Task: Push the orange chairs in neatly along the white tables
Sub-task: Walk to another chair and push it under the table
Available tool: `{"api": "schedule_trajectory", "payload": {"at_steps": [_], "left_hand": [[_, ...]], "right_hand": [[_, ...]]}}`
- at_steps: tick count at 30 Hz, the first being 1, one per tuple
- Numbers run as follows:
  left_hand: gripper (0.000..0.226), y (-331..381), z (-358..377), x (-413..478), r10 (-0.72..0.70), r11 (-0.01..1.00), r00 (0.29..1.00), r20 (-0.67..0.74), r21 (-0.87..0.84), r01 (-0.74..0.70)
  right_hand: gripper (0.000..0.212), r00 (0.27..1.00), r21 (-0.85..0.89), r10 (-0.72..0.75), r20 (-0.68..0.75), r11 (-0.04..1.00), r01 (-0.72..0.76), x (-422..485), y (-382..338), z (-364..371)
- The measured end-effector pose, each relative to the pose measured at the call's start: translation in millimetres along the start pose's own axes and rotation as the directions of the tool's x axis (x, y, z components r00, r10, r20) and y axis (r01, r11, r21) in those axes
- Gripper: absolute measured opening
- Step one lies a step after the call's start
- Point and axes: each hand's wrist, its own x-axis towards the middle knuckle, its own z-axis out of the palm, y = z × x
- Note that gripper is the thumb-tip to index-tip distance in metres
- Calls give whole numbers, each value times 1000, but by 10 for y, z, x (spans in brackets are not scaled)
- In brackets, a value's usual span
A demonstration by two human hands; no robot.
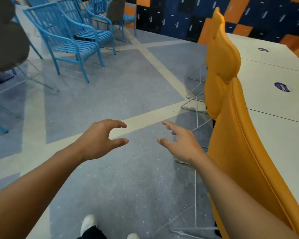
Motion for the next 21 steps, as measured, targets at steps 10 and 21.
{"api": "schedule_trajectory", "payload": {"at_steps": [10,21], "left_hand": [[43,-218,-175,1140,277,961,940,198,-80,-266],[41,51,-115,1922,565,825,758,326,-206,-526]], "right_hand": [[51,887,-11,277,-370,953,-303,175,-15,-365],[45,605,-85,342,-719,821,-565,-185,-292,-642]]}}
